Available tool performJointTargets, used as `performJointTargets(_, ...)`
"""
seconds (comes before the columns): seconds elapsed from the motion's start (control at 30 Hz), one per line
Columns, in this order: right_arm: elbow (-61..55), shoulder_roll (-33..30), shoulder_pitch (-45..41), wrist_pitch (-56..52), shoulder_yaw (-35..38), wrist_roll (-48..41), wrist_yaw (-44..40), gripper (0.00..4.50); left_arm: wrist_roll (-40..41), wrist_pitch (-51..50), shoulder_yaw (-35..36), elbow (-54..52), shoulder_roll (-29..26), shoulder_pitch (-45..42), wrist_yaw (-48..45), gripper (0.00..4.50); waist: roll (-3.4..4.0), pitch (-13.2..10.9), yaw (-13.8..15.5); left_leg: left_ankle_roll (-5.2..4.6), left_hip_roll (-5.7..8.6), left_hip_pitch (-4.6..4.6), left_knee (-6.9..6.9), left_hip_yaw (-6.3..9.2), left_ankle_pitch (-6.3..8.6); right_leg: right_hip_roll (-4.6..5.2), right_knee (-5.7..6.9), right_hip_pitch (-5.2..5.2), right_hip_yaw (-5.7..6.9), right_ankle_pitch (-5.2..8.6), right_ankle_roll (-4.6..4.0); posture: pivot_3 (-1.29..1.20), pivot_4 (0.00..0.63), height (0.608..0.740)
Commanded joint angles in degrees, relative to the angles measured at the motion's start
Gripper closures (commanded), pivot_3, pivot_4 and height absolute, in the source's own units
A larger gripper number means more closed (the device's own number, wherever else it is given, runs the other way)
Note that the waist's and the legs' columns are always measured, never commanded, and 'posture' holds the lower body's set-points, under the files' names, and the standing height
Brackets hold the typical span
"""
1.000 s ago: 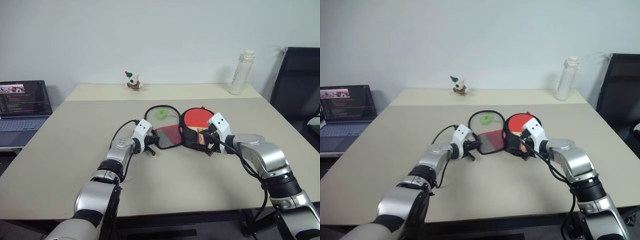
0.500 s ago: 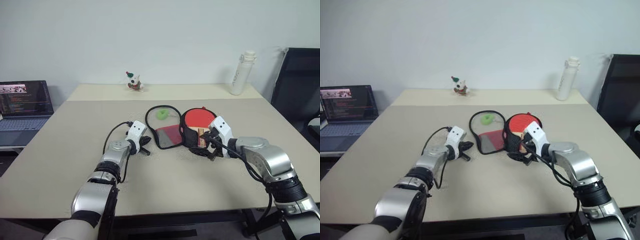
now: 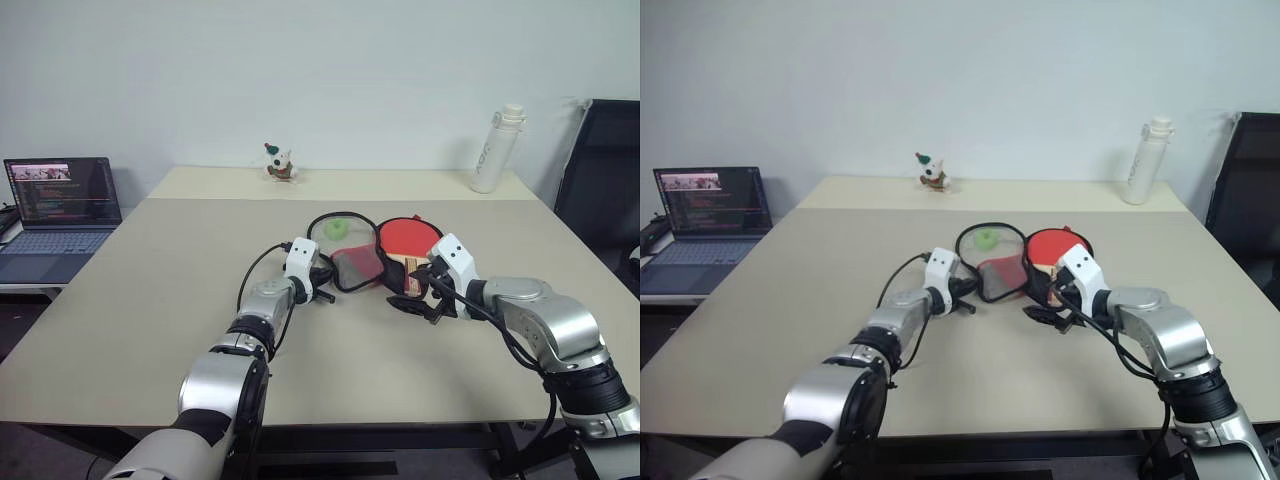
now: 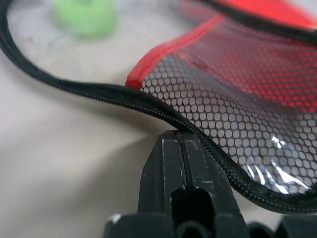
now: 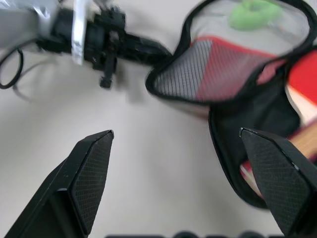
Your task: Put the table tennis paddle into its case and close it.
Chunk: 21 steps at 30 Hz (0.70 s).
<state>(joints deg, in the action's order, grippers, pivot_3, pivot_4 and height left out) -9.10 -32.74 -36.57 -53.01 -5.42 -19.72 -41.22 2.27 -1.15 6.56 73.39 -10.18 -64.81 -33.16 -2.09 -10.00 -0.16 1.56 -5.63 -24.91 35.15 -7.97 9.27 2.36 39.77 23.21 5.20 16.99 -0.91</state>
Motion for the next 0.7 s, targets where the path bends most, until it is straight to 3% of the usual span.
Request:
performJointTargets(0.03, -3.11, -0.32, 0.12, -0.16, 2.29, -1.29, 0.56, 0.00, 1.39, 1.12, 1.06, -1.20, 0.86, -4.23, -1.99, 4.49, 0.00, 0.00, 0.00, 0.00, 0.00, 0.00, 0.00, -0.01, 0.00, 0.00, 0.00, 0.00, 0.01, 0.00, 0.00, 0.00, 0.150, 0.740)
performJointTargets(0.47, -3.95, -0.73, 0.52, -0.86, 3.11, -2.27, 1.92, 0.00, 0.10, 3.39, -0.13, -0.18, 4.79, -10.42, -3.73, 4.49, -0.01, 0.00, 0.05, 0.01, 0.03, 0.00, 0.00, 0.00, -0.01, 0.00, -0.01, 0.00, -0.01, 0.00, 0.01, 0.00, 0.150, 0.740)
performJointTargets(0.7, -4.65, -1.53, 1.41, -1.65, 4.10, -2.66, 2.75, 0.00, -0.38, 3.96, -0.12, 0.51, 3.81, -13.95, -5.81, 4.49, -0.01, 0.00, -0.31, 0.03, 0.02, 0.01, -0.01, -0.02, -0.02, -0.01, -0.01, 0.00, -0.04, 0.00, 0.01, 0.00, 0.150, 0.740)
